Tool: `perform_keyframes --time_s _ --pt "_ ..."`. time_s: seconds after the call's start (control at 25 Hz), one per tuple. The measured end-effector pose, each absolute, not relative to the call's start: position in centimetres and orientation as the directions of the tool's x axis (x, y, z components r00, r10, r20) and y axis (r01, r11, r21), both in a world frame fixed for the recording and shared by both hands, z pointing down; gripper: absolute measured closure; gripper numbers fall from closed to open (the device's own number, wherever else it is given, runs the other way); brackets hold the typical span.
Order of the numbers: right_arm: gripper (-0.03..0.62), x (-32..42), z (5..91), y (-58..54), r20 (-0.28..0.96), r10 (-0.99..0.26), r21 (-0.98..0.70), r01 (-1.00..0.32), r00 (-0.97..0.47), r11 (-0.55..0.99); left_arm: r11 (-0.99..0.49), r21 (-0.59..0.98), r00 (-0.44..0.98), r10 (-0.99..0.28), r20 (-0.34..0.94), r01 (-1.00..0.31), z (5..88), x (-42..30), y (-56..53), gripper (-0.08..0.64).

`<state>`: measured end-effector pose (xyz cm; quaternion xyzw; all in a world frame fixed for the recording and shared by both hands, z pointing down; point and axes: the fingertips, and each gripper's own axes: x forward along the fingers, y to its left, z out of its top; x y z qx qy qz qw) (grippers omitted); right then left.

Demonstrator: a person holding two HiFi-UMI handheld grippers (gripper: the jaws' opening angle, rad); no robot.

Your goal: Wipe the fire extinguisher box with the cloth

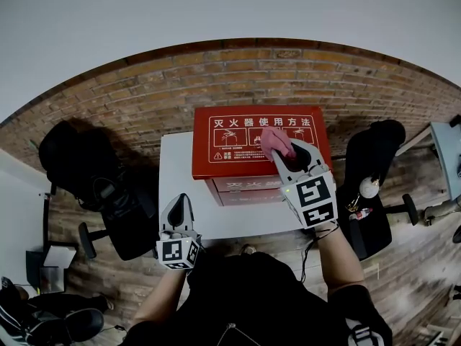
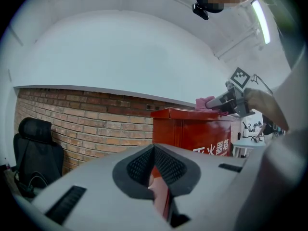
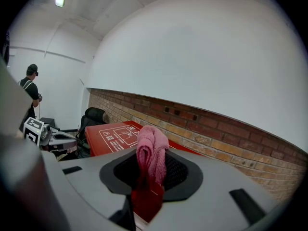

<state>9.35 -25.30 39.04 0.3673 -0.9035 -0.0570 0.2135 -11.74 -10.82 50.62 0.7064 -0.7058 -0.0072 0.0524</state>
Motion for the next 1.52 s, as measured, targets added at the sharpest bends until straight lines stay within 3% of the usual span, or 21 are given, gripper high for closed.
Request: perform_keyframes --time_s 1.52 --pt "0.474 20.7 39.7 -27.6 0.348 -0.792 0.257 -0.761 -0.502 0.596 -0.023 0.073 0.029 -0.995 0.093 -0.997 51.6 -9.4 -11.0 0.538"
